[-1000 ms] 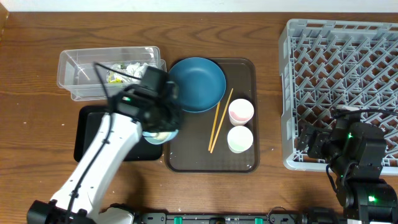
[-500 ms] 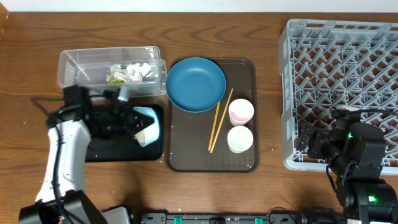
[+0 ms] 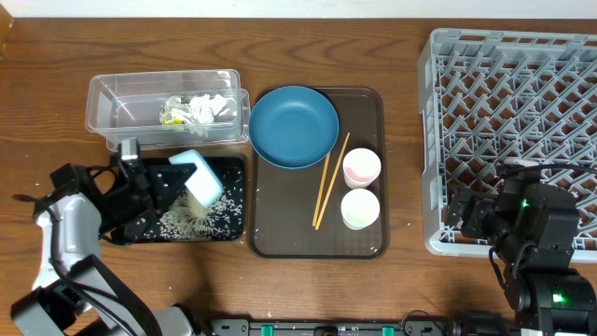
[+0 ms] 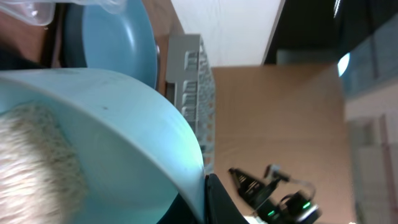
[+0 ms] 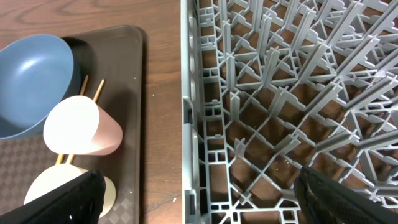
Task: Sort waste into correct bins and load items into the dishwasher rack
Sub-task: 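Tip the bowl over the black tray to pour out the rice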
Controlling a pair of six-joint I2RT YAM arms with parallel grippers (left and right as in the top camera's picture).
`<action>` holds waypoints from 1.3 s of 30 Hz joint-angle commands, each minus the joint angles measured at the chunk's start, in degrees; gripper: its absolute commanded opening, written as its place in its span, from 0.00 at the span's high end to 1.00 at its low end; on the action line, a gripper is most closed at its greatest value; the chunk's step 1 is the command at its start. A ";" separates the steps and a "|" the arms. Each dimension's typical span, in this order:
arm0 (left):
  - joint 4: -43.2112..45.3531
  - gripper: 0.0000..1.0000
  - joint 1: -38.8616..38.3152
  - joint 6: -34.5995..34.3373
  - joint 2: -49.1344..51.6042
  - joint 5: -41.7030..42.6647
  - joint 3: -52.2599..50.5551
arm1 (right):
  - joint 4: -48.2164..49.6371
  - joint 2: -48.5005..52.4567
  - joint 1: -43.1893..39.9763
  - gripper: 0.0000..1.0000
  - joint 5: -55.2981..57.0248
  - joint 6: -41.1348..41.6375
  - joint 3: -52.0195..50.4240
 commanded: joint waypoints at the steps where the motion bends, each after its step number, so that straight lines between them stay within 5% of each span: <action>1: -0.17 0.94 1.90 -5.77 1.16 3.48 0.07 | -0.17 -0.20 0.72 0.04 -0.28 0.42 1.11; 19: 1.22 0.94 2.97 -6.67 1.73 3.78 0.07 | -0.24 -0.20 0.72 0.04 -0.28 0.42 1.11; 22: 6.75 0.94 2.97 -7.52 1.70 -4.50 0.07 | -0.24 -0.20 0.72 0.04 -0.28 0.42 1.11; 25: 7.58 0.94 2.97 -16.57 1.73 -13.75 0.07 | -0.24 -0.20 0.72 0.04 -0.28 0.42 1.11; 28: 7.61 0.94 2.56 -7.80 1.66 2.71 0.07 | -0.22 -0.20 0.72 0.04 -0.28 0.42 1.11; 34: 8.28 0.93 2.32 -9.62 1.62 -5.92 0.28 | -0.24 -0.20 0.72 0.04 -0.28 0.42 1.11; 37: 8.31 0.93 1.99 -6.16 1.60 4.11 0.28 | -0.24 -0.20 0.72 0.04 -0.28 0.42 1.11; 39: 7.82 0.94 1.57 -5.01 1.36 3.76 0.55 | -0.22 -0.20 0.72 0.04 -0.28 0.42 1.11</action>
